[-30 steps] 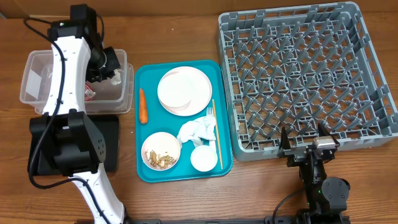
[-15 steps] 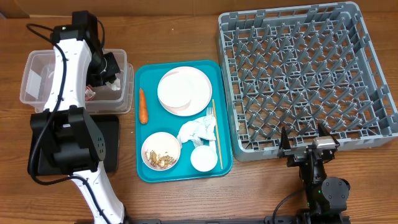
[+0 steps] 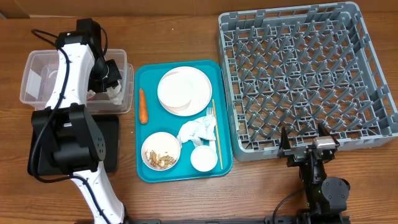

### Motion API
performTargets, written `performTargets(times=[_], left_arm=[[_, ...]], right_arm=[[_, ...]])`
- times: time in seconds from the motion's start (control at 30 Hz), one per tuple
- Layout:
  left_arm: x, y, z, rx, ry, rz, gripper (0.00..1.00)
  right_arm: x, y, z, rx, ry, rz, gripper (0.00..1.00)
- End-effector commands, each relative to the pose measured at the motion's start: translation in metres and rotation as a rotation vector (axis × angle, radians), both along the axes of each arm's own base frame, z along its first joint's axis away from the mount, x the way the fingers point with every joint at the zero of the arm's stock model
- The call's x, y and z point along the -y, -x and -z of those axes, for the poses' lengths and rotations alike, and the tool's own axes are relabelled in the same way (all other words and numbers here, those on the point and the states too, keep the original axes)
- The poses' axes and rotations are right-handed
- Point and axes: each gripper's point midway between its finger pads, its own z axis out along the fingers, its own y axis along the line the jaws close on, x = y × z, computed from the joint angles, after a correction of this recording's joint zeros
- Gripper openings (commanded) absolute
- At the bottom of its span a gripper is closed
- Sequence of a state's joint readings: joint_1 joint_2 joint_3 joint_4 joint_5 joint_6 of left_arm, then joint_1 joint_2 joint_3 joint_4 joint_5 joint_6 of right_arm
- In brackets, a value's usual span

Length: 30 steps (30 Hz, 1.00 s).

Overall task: Sort waste into correct bins and load items into the dishwasher
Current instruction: 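Carry the tissue left and release it into the clear bin, then reach the left gripper to the white tissue near the fork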

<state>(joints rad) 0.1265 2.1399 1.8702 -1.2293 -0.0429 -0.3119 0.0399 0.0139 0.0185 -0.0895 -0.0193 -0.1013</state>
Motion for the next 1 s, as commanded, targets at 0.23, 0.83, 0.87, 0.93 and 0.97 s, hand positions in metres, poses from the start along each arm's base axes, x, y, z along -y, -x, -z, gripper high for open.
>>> performTargets(times=[0.23,0.83,0.87,0.93,0.97], left_arm=[[-0.004,0.006,-0.017,-0.02,-0.017,-0.004,0.04],[0.085,0.046,-0.113,0.044,0.12,0.145,0.04],[0.094,0.05,-0.111,0.03,0.116,0.171,0.04],[0.113,0.055,-0.107,0.01,0.104,0.228,0.04],[0.125,0.057,-0.104,0.002,0.094,0.262,0.04]], right_arm=[[0.0,0.0,0.002,0.004,0.0,0.002,1.0],[0.0,0.0,0.002,0.004,0.0,0.002,1.0],[0.0,0.0,0.002,0.004,0.0,0.002,1.0],[0.0,0.0,0.002,0.004,0.0,0.002,1.0],[0.0,0.0,0.002,0.004,0.0,0.002,1.0]])
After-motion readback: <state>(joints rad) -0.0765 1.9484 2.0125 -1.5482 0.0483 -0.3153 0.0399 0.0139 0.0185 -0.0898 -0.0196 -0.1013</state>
